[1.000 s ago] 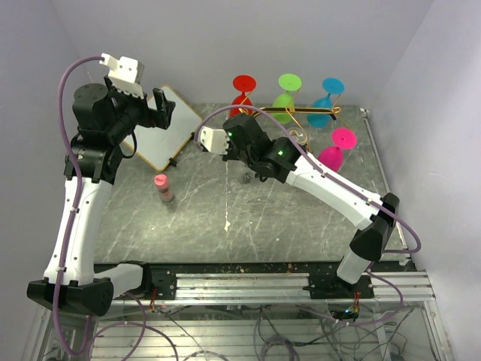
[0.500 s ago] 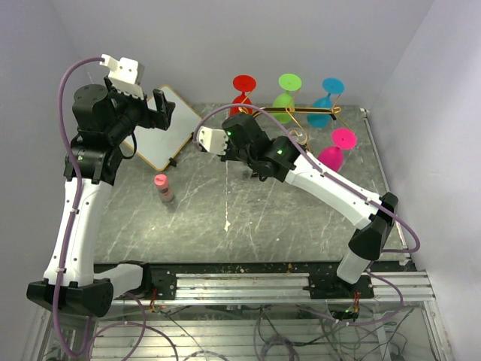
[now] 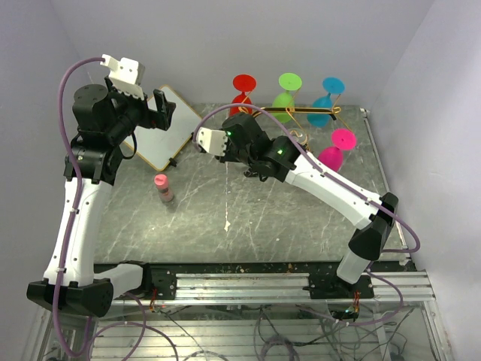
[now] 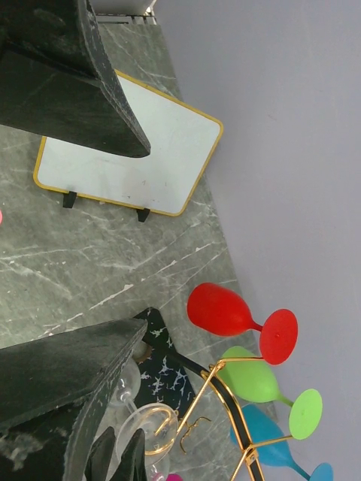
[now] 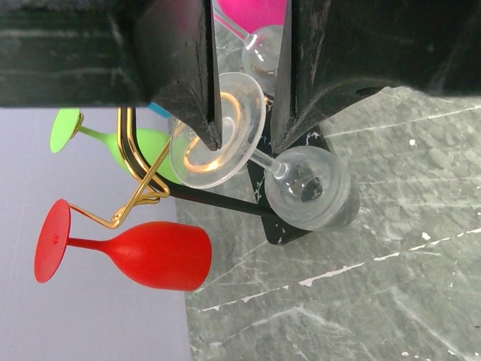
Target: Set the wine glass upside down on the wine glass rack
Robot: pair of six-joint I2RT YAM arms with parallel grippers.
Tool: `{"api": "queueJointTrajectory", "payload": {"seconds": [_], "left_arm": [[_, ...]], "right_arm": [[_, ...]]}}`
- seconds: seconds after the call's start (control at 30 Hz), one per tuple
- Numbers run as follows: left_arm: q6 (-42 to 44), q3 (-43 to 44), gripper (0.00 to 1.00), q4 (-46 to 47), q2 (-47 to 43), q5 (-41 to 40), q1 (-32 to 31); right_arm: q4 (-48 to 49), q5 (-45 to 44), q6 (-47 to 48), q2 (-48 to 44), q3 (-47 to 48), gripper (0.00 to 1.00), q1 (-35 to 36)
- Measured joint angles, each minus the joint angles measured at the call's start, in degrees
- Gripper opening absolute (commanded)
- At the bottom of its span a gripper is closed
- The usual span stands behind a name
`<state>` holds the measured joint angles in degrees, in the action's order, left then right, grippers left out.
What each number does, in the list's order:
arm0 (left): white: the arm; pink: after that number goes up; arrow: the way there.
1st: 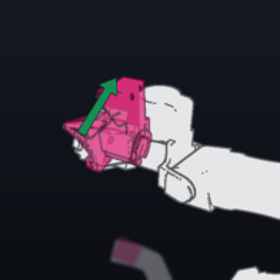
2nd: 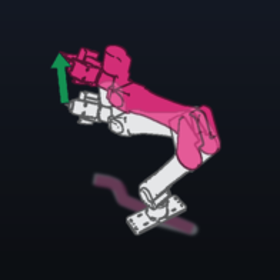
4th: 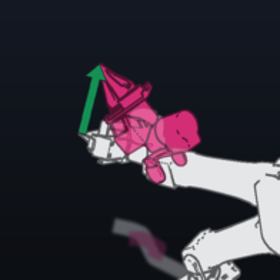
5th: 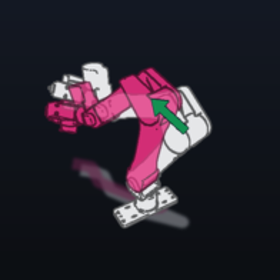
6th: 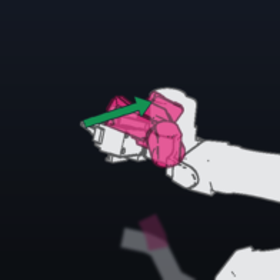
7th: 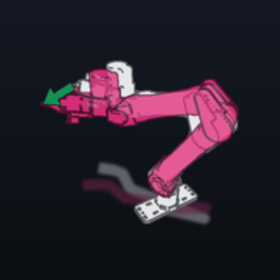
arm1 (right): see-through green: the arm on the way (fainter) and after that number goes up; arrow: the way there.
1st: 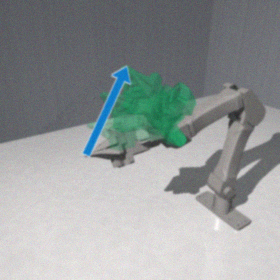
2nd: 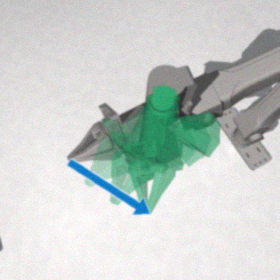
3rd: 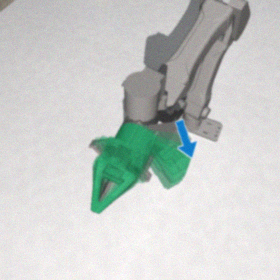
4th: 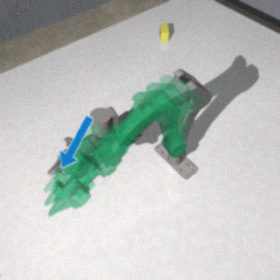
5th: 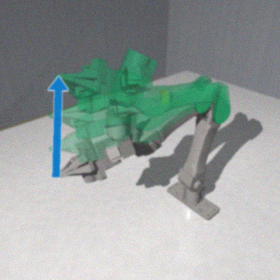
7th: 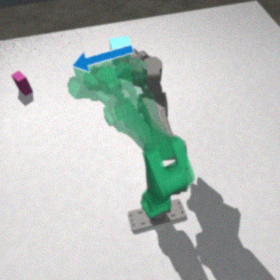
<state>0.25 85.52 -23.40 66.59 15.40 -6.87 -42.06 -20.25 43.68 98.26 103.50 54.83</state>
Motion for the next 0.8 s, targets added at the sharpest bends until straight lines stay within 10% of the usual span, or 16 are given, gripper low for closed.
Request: {"api": "queueJointTrajectory", "payload": {"seconds": [0.8], "left_arm": [[0.24,-0.35,0.98,0.0,0.0,0.31,0.0]], "right_arm": [[-4.85,12.09,-2.19,-1.29,5.07,0.7,0.0]]}}
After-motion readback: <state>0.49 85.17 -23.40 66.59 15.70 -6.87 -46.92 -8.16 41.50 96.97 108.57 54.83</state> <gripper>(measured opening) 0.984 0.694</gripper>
